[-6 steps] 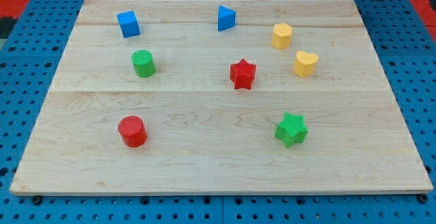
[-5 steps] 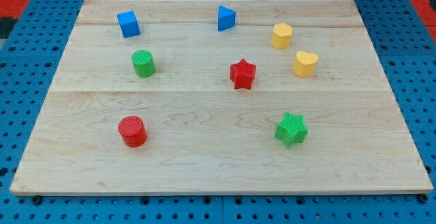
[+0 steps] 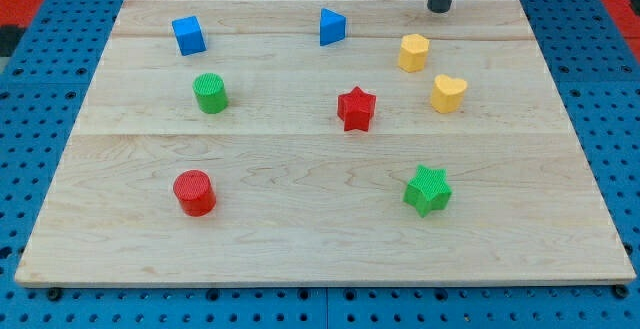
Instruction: Touch the left of the blue triangle
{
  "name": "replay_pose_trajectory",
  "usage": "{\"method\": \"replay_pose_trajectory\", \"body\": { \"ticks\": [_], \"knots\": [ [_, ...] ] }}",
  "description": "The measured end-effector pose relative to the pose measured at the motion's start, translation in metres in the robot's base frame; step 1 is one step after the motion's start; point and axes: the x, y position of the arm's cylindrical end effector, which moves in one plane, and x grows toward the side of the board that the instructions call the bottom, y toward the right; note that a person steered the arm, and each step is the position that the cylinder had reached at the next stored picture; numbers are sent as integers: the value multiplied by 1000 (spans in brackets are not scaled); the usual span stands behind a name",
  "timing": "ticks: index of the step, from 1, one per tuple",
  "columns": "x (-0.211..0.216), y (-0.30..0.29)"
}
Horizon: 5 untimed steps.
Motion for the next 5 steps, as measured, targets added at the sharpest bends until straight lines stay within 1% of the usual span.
{"method": "replay_pose_trajectory", "body": {
  "ticks": [1,2,3,4,5],
  "knots": [
    [0,-21],
    [22,-27],
    [30,-82],
    [37,-124],
    [90,-124]
  ]
}}
